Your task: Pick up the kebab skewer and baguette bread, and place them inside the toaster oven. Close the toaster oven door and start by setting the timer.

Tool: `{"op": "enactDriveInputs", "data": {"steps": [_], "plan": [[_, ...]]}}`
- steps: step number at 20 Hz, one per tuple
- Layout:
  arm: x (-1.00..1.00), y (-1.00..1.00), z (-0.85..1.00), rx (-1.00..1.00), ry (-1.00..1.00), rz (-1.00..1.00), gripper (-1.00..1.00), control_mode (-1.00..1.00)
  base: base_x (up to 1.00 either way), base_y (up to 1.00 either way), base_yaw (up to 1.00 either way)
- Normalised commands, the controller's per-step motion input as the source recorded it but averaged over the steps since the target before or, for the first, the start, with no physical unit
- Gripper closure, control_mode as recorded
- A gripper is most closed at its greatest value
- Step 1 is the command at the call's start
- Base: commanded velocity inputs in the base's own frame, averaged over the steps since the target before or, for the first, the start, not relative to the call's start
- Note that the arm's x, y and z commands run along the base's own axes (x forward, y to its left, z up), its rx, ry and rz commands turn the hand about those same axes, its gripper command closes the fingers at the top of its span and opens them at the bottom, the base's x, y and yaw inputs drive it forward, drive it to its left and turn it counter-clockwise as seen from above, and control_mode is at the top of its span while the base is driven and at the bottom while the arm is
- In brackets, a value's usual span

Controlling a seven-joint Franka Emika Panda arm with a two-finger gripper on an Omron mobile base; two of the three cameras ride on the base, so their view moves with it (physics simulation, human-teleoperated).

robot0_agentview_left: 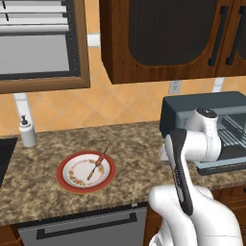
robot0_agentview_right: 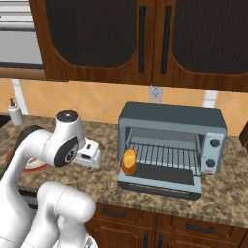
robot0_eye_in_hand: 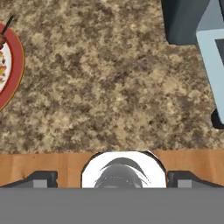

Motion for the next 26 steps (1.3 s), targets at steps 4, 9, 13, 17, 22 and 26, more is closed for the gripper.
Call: {"op": "enactDriveInputs", "data": {"steps": [4, 9, 13, 17, 22, 26], "plan": [[0.42, 1.0, 0.06, -0.01, 0.04, -0.21, -1.0, -1.0, 0.0, 0.0, 0.0], [0.74, 1.0, 0.0, -0.04, 0.05, -0.15, -1.0, -1.0, 0.0, 0.0, 0.0], [0.89, 1.0, -0.17, -0.05, 0.19, -0.06, -1.0, -1.0, 0.0, 0.0, 0.0], [0.72, 0.97, -0.33, -0.01, 0.23, 0.0, -1.0, -1.0, 0.0, 0.0, 0.0], [0.65, 0.92, -0.16, 0.0, 0.17, -0.01, -1.0, -1.0, 0.0, 0.0, 0.0], [0.32, 0.62, -0.4, 0.0, 0.04, -0.04, -1.0, -1.0, 0.0, 0.0, 0.0]]}}
